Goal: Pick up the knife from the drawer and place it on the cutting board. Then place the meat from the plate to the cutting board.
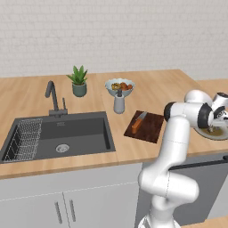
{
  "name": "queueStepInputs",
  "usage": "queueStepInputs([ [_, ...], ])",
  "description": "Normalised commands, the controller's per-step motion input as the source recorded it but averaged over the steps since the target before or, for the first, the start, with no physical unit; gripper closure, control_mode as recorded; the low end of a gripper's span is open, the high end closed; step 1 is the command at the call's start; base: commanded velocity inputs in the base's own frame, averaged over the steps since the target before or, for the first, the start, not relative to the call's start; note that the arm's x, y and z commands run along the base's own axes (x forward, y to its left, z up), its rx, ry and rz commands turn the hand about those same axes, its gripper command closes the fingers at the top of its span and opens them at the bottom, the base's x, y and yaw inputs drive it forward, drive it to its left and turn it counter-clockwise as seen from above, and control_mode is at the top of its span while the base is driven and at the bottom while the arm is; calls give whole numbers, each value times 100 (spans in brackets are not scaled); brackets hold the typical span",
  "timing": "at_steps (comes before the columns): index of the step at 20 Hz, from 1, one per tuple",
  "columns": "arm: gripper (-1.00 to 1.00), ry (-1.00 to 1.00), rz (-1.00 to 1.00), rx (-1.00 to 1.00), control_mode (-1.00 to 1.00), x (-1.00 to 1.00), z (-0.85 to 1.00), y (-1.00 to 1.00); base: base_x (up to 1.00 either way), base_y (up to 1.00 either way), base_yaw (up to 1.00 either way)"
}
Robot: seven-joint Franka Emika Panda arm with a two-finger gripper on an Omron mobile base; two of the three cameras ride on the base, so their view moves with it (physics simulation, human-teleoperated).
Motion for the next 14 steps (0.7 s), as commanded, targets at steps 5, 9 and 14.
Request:
queueStepInputs([
  [5,100,0,0,0,-100,0,0,0,0,0,0],
  [9,100,0,0,0,-100,-4,4,0,0,0,0],
  [14,100,3,7,0,-100,-30,53,33,0,0,0],
])
